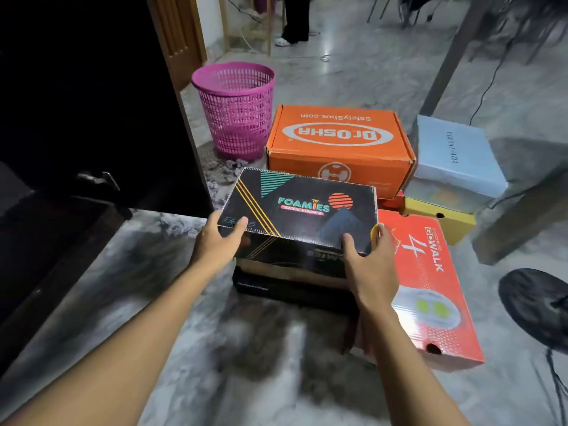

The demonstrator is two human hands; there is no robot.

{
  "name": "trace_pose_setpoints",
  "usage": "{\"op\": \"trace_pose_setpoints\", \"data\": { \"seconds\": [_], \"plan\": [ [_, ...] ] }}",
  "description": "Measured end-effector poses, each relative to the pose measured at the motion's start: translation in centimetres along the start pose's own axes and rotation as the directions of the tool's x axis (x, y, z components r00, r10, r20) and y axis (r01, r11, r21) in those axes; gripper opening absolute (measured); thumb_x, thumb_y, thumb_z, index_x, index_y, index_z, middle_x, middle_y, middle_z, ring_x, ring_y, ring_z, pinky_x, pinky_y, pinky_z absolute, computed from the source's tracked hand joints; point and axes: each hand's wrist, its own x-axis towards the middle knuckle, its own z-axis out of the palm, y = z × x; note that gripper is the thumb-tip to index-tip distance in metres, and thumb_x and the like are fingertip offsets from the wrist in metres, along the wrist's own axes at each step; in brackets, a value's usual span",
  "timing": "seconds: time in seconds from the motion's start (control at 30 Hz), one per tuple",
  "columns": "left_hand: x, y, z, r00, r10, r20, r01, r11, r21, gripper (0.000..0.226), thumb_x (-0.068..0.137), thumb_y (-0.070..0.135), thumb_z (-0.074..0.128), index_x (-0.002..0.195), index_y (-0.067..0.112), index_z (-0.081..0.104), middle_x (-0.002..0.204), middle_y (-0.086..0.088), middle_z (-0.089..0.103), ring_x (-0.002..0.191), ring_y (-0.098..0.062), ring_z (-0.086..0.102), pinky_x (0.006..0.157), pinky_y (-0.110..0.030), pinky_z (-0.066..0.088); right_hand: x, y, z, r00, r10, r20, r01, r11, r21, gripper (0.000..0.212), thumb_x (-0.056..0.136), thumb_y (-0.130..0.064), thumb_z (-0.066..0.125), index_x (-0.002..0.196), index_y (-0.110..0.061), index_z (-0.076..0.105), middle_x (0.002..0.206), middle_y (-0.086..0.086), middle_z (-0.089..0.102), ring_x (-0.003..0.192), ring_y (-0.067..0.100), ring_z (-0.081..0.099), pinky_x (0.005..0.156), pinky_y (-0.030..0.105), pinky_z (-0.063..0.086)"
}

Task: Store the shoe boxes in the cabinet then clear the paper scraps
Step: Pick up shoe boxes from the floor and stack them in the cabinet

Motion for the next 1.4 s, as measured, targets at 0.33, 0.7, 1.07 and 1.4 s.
{"op": "trace_pose_setpoints", "data": {
  "seconds": [0.33,0.7,1.07,1.4],
  "plan": [
    [1.1,-1.0,-0.2,0.992,-0.011,0.127,0.040,0.972,-0.233,0.035,0.076,0.060,0.066,0.101,0.036,0.062,0.078,0.021,0.073,0.095,-0.012,0.066,0.095,-0.037,0.050,-1.2,1.2,0.2,0.999,-0.039,0.020,0.034,0.978,0.206,0.089,0.080,-0.054,0.073,0.151,-0.018,0.033,0.155,-0.005,0.038,0.143,0.015,0.035,0.114,0.033,0.030],
    [-0.4,-1.0,-3.0,0.995,0.011,0.099,0.034,0.900,-0.435,0.039,0.068,0.056,0.071,0.103,0.040,0.063,0.105,0.014,0.072,0.102,-0.015,0.068,0.098,-0.042,0.050,-1.8,-0.4,0.1,0.985,-0.174,0.011,0.167,0.959,0.230,0.100,0.067,-0.059,0.082,0.147,-0.017,0.039,0.149,0.000,0.046,0.137,0.017,0.041,0.111,0.030,0.034],
    [-4.2,-4.3,-12.7,0.984,-0.035,-0.176,-0.053,0.880,-0.471,0.009,0.088,0.040,0.063,0.096,0.036,0.062,0.068,0.012,0.072,0.081,-0.002,0.065,0.088,-0.037,0.046,-6.7,-6.4,4.1,0.930,-0.352,0.108,0.302,0.897,0.323,0.105,0.061,-0.076,0.073,0.144,-0.019,0.042,0.140,-0.001,0.055,0.129,0.014,0.050,0.110,0.039,0.041],
    [-4.7,-5.8,-22.5,0.843,-0.329,-0.426,-0.062,0.728,-0.683,0.042,0.092,0.031,0.055,0.130,0.015,0.048,0.067,-0.008,0.064,0.051,-0.003,0.056,0.058,-0.021,0.030,-9.3,-19.2,11.5,0.709,-0.579,0.403,0.516,0.815,0.263,0.101,0.074,-0.069,0.070,0.149,-0.015,0.029,0.148,0.008,0.047,0.133,0.025,0.047,0.111,0.040,0.039]
  ]
}}
